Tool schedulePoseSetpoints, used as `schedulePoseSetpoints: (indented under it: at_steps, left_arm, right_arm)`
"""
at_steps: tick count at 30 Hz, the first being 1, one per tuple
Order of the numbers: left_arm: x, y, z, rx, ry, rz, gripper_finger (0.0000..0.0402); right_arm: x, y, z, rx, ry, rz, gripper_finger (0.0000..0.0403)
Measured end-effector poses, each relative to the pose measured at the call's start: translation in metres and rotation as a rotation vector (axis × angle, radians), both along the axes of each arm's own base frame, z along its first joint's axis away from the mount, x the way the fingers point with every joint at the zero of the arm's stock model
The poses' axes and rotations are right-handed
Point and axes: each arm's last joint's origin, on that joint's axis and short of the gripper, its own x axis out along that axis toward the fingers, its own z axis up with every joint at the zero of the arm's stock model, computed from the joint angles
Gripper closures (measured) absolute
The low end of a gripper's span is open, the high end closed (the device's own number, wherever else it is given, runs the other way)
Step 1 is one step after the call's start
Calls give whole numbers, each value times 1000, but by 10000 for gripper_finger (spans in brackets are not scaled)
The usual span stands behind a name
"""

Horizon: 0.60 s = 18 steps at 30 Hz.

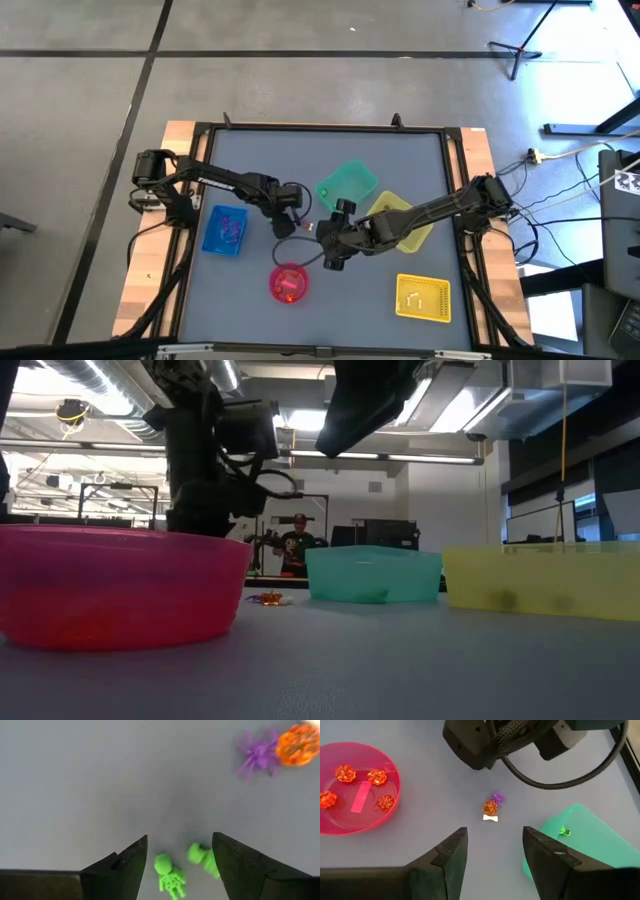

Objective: Sort Halloween decoration
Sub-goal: Put the green skeleton toy into the green bin

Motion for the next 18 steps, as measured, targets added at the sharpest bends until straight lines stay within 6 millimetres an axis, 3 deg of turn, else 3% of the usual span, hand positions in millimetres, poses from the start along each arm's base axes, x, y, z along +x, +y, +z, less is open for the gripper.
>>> schedulePoseSetpoints:
  at_steps: [18]
  left_arm:
    - [1,-3,1,-66,-18,14,194]
  right_arm:
    - [0,0,0,13,5,9,214]
